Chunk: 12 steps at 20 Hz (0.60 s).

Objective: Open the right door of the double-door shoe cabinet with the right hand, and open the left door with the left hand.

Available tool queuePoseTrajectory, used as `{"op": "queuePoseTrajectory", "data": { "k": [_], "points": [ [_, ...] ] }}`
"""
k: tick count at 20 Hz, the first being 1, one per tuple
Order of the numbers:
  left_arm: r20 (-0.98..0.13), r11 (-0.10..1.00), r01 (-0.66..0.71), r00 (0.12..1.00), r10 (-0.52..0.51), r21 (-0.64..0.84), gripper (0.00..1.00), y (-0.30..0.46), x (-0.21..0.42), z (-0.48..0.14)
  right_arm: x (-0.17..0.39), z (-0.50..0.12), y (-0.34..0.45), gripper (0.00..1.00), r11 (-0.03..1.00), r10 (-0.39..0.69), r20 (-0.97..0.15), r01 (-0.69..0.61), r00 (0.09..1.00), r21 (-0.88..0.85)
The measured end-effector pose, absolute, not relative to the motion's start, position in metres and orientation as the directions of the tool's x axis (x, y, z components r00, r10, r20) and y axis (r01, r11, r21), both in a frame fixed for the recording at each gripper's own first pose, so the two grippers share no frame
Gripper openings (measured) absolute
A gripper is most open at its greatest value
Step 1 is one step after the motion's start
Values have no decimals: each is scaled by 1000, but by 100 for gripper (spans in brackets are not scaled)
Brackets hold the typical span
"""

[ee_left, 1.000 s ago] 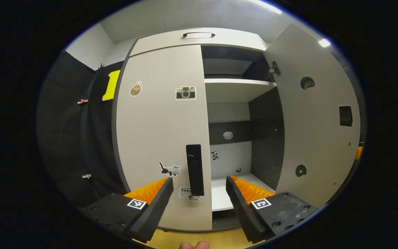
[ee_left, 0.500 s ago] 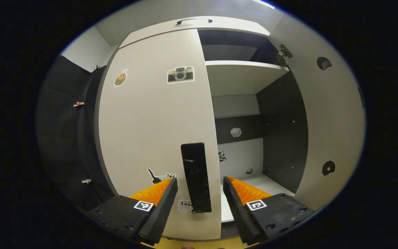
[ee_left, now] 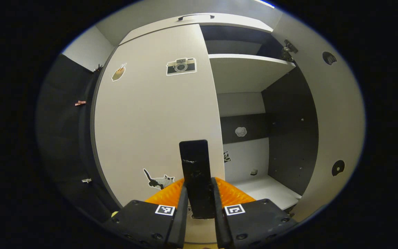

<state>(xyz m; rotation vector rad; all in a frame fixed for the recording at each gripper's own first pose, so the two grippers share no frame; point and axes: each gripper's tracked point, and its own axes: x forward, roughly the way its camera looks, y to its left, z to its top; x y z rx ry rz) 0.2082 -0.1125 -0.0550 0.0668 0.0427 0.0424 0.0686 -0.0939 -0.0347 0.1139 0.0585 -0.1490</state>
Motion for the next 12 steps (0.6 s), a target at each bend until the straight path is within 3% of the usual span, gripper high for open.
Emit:
{"op": "queuePoseTrajectory", "data": {
  "k": [6, 12],
  "points": [
    [-86, 997, -53, 995, 59, 64, 36, -113, 207, -66, 65, -23, -98, 98, 979, -195, 21, 193, 981, 73],
    [-107, 1000, -25, 994, 26, 12, 23, -112, 202, -66, 62, -17, -90, 98, 983, -174, 16, 173, 985, 64]
  ]
}}
